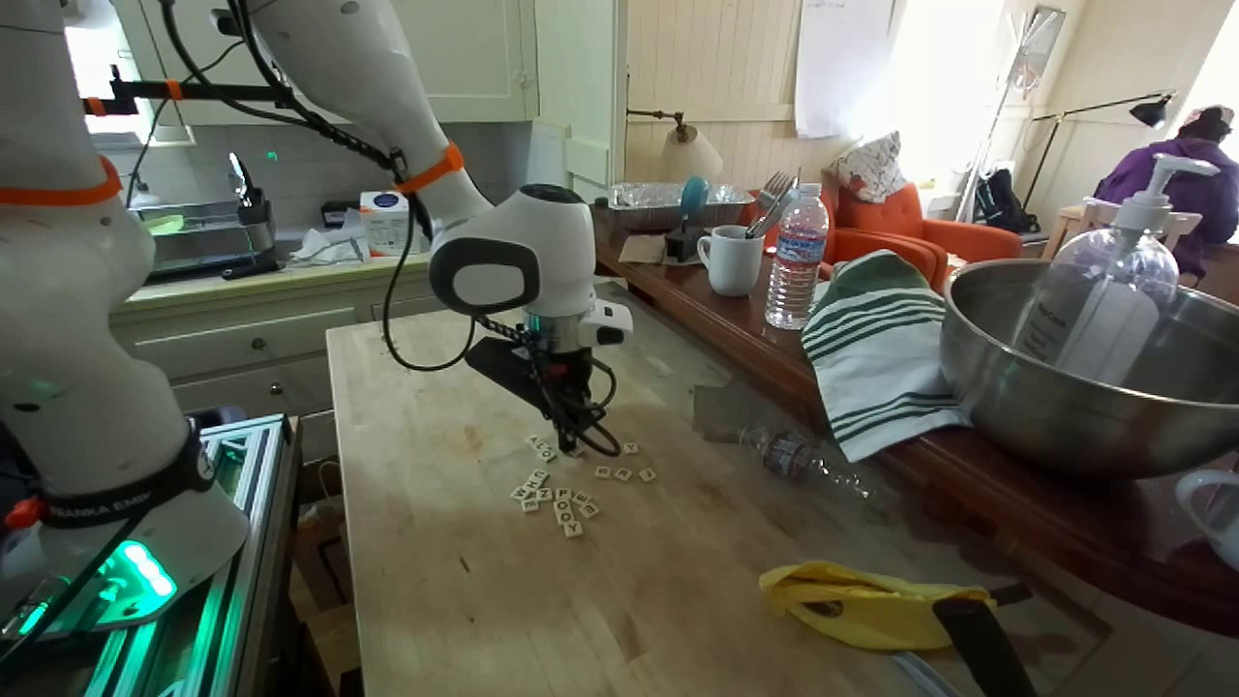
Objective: Spell the word aloe using the tile letters
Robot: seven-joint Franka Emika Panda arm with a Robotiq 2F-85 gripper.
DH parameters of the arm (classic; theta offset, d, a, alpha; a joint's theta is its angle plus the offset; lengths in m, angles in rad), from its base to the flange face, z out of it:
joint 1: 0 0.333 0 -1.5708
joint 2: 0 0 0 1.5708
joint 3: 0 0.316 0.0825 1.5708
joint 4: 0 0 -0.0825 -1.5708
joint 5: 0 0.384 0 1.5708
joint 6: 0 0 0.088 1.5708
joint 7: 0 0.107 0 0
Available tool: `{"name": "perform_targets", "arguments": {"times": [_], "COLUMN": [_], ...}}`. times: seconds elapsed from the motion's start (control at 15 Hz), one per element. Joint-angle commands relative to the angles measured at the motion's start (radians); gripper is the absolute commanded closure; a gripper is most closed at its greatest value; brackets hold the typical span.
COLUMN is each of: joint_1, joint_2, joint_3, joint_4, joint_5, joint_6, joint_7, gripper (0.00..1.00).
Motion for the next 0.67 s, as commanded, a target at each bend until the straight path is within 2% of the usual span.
{"name": "perform_targets", "arguments": {"times": [0.0,0.6], "joint_1": [-0.010,-0.020], "joint_2": [0.019,-0.006], "joint_3": [-0.017,-0.014], "joint_4": [0.002,-0.014], "joint_5": [-0.043,-0.028], "joint_6": [0.001,-0.017], "joint_7": [0.046,0.037], "gripper": [1.00,1.00]}}
